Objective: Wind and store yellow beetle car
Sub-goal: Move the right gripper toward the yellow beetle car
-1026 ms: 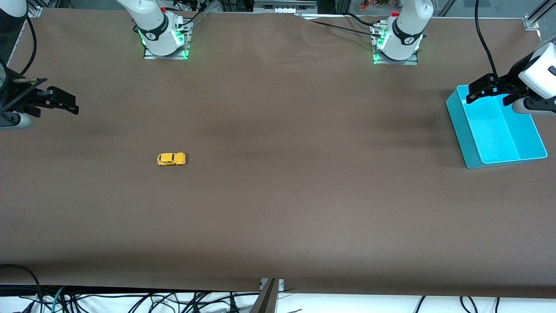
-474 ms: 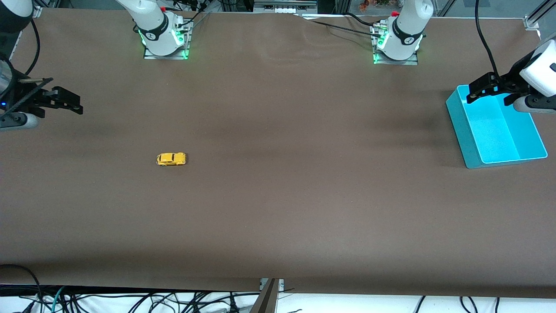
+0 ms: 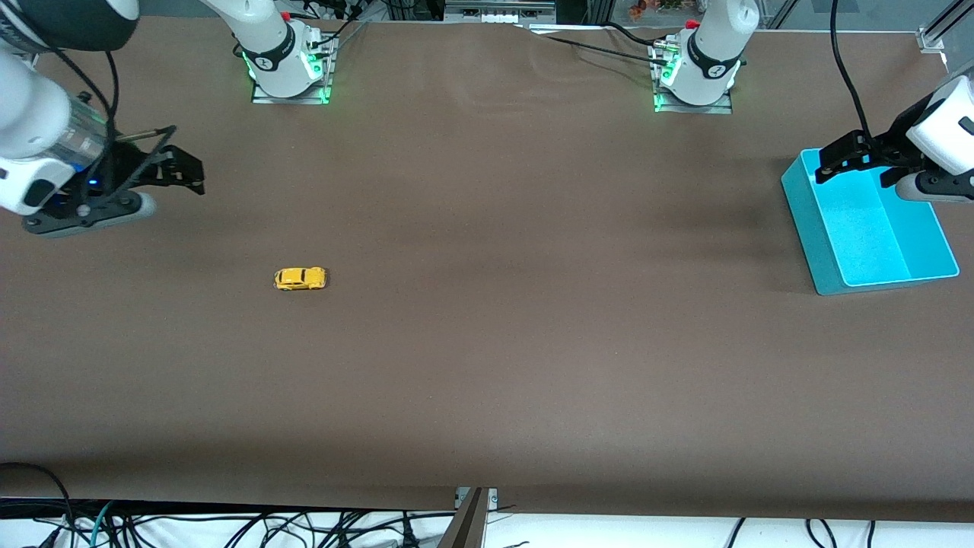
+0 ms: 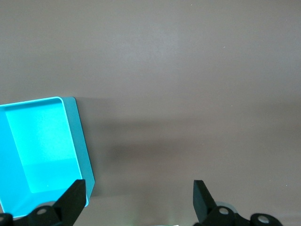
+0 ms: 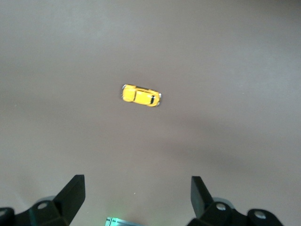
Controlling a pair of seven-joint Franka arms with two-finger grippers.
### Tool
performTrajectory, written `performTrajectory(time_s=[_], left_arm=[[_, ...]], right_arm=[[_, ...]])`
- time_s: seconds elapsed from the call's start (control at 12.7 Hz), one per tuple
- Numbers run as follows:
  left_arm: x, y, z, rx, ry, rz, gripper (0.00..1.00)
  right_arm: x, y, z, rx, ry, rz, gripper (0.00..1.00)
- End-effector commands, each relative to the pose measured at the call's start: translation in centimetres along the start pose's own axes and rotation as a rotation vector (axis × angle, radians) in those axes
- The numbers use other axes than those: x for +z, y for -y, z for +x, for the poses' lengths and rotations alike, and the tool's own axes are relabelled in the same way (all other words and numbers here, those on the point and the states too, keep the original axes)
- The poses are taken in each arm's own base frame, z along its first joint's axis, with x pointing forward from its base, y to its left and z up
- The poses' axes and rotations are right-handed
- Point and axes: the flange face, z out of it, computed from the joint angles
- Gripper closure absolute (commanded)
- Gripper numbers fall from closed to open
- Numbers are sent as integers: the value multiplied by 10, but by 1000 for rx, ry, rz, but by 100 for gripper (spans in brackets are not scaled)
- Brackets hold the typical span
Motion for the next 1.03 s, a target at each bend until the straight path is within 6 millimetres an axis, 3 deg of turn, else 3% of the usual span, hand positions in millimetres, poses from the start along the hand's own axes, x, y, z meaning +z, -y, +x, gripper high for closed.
performTrajectory(time_s=[0.0, 0.24, 0.47, 0.95], left_arm=[[-5, 1, 2, 16, 3, 15, 0], [-3, 0, 2, 17, 8, 16, 0], [1, 0, 6, 18, 14, 17, 0], [1, 3, 6, 14, 12, 15, 0]], right_arm=[[7, 7, 3, -17, 32, 6, 1], [23, 9, 0, -48, 123, 15, 1], [36, 11, 2, -242, 167, 21, 1], [81, 6, 15, -635, 175, 58, 1]])
